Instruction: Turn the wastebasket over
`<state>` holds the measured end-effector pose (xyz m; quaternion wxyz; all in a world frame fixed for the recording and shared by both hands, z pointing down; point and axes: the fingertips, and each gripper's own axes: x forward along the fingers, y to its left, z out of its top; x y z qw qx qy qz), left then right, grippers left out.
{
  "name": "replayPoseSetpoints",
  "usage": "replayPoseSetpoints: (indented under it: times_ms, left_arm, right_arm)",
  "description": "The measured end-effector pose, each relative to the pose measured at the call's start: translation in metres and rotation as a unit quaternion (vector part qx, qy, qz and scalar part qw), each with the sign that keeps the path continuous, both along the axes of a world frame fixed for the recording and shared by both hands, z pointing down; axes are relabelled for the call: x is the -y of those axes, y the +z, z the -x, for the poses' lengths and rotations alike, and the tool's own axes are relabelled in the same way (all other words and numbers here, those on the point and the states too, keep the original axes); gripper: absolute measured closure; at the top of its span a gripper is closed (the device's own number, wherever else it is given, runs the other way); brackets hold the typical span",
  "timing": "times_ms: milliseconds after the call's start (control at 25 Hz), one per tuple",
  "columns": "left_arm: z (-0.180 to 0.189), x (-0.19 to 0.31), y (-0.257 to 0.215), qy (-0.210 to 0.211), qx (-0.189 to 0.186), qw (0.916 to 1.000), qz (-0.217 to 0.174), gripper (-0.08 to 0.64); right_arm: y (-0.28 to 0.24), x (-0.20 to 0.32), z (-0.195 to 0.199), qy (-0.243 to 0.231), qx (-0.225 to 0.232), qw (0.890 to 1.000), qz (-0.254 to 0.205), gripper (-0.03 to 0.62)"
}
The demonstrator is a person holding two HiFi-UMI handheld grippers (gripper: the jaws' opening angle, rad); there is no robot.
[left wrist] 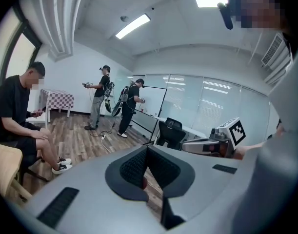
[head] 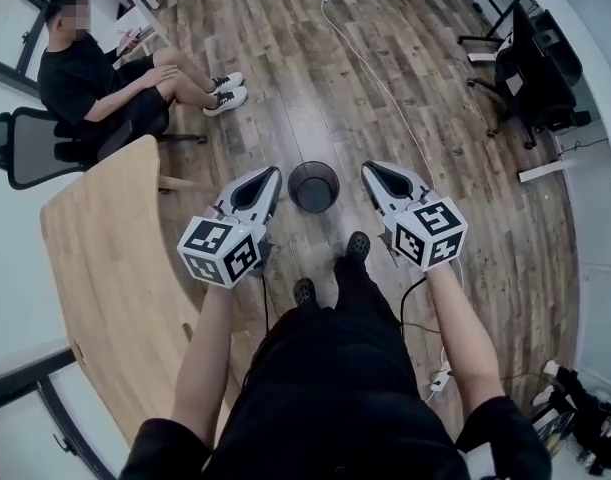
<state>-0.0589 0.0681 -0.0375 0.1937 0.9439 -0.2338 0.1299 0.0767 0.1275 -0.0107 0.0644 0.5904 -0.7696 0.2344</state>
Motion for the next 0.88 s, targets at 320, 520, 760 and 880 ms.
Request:
replayPoseSetpoints:
  times_ms: [320,520,760,880]
  left_arm:
    - [-0.045,0.019,0.033,-0.043,0.029,0.9984,0.023,0.543]
    - [-0.053,0.021,0.067,-0.072,0.066,0.9942,0.045,0.543]
    - [-0.061,0.006,0.106,-0.078,0.086,0.9904,0.076,0.543]
    - [-0.070,0.008,0.123,-0.073,0.089,0.9896,0.086,0.541]
  right_arm:
    - [0.026,0.029,-0.039,-0.053,0.017,0.998,0.018,0.558]
    - [0.053,0.040,-0.057,-0.075,0.035,0.996,0.035,0.558]
    - [0.096,0.039,-0.072,-0.077,0.048,0.994,0.065,0.558]
    - [0.116,0.041,-0.074,-0.075,0.046,0.993,0.079,0.558]
